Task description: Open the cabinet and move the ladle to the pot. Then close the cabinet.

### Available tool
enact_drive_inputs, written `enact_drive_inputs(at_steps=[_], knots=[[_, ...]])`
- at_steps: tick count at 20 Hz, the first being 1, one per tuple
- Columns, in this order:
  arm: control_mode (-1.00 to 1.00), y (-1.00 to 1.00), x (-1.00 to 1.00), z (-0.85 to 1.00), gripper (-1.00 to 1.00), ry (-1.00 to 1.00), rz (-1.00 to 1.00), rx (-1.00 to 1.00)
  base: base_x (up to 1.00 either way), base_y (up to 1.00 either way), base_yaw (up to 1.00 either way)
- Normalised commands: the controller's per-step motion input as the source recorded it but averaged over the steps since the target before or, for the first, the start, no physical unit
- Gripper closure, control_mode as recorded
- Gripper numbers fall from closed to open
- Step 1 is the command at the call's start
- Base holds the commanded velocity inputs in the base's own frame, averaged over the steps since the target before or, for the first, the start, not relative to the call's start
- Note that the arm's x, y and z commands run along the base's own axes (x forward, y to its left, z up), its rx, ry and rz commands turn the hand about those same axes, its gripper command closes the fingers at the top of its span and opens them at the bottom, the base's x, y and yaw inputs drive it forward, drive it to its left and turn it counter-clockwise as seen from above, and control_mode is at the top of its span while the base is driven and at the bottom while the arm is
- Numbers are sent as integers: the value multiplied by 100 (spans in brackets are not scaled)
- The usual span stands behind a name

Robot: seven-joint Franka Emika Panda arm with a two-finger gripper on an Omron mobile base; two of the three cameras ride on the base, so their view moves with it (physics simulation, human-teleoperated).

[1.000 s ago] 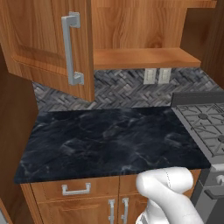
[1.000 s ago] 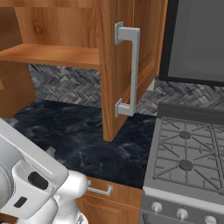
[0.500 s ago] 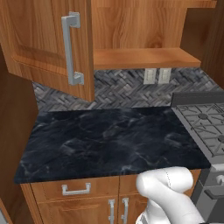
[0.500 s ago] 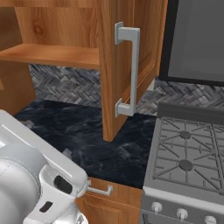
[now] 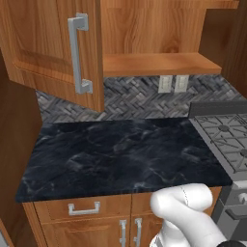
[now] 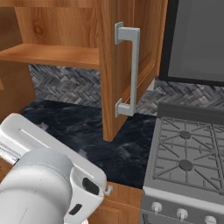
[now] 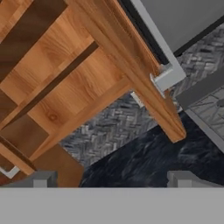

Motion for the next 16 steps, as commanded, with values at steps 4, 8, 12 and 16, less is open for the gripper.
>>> enact_drive_inputs(at_steps=[4, 8, 12, 16], knots=[[-100, -20, 1, 0, -100, 0, 6, 0, 0, 0, 0], [-100, -24, 8, 0, -100, -1, 5, 0, 0, 0, 0], [-100, -18, 39, 0, -100, 0, 5, 1, 0, 0, 0], [-100, -13, 46, 0, -100, 0, 9, 2, 0, 0, 0]])
